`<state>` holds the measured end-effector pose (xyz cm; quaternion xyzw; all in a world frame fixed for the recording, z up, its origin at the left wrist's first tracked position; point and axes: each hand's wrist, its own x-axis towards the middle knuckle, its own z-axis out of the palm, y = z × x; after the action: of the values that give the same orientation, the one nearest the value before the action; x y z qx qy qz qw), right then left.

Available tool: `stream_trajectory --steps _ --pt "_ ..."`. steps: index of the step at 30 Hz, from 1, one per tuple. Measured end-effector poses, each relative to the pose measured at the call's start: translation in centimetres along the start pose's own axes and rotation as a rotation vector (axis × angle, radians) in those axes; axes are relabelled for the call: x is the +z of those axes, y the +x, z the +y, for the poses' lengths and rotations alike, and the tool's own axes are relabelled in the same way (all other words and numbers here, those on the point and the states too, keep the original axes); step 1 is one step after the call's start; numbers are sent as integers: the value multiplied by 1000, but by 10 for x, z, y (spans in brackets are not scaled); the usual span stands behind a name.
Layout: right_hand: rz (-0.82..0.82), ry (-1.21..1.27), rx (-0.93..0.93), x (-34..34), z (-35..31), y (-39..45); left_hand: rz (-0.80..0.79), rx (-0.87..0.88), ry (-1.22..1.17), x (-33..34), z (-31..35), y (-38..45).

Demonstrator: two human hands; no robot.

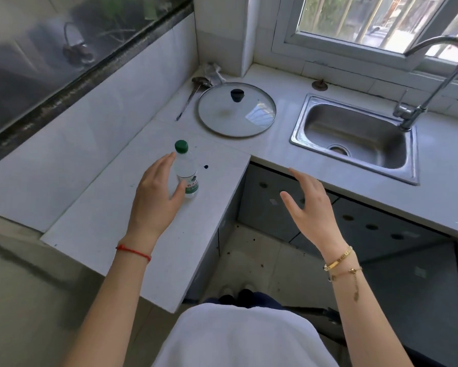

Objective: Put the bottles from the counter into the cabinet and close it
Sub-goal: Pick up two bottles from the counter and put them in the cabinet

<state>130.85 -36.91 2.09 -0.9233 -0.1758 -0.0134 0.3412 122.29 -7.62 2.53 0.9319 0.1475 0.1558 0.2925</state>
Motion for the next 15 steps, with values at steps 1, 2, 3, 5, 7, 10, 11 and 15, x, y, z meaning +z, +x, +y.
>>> stream_trajectory --steps 1,2,3,5,7,10,11,15 --pt "-2 1 -4 0 1 4 -3 -17 4 5 -2 8" --pt "-4 2 -7 0 2 8 -8 -30 9 9 -5 17" --pt "-6 2 -11 1 3 12 -13 -42 9 15 -8 26" --pt "-10 0 -16 1 5 19 -18 -78 -10 25 -13 46" --pt "-13 -6 -12 1 7 23 -19 -117 -27 33 -14 64" --pt "-13 -8 5 2 11 29 -54 -142 15 46 -15 87" --pt "-12 -12 10 2 13 30 -70 -151 32 50 -17 93" --pt "8 -10 33 0 16 31 -54 -178 64 58 -24 110"
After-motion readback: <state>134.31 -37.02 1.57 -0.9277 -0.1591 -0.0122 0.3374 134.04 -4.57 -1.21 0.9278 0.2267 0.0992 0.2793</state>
